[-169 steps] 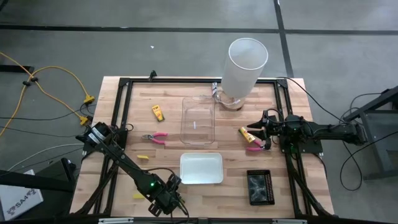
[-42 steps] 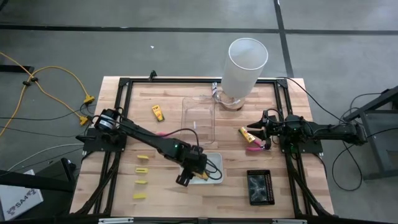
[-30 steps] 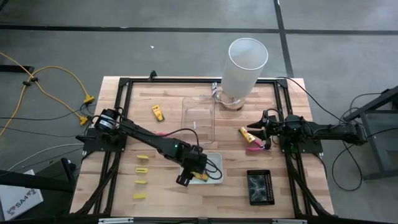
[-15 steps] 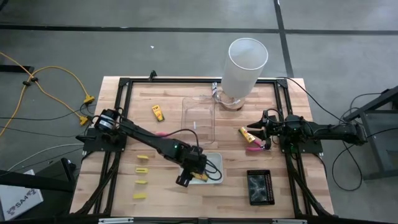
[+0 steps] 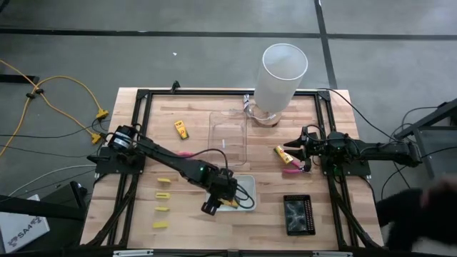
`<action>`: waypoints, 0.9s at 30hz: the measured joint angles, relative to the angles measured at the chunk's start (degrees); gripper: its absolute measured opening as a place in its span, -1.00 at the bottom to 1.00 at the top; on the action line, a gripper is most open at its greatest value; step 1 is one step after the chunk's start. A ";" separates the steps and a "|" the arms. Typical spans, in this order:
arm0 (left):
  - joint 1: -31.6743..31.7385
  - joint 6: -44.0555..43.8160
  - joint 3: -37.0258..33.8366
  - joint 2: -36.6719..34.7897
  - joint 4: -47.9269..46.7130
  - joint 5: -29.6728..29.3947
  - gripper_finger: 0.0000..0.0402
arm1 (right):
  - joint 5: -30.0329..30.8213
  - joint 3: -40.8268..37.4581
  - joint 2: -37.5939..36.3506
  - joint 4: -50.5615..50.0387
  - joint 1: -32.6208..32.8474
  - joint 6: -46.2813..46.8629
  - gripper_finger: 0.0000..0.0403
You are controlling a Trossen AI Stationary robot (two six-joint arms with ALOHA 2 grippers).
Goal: Pick & Place School Supplies
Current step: Put the yellow crayon box into the white bin
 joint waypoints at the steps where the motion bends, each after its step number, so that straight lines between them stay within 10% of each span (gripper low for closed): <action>1: -0.01 0.04 0.00 -0.03 0.15 0.04 0.13 | 0.00 0.00 0.01 -0.01 0.00 0.01 -0.40; 27: 0.98 -0.65 0.00 -15.03 -10.09 -6.34 0.12 | 0.00 0.00 0.00 0.01 -0.01 0.01 -0.40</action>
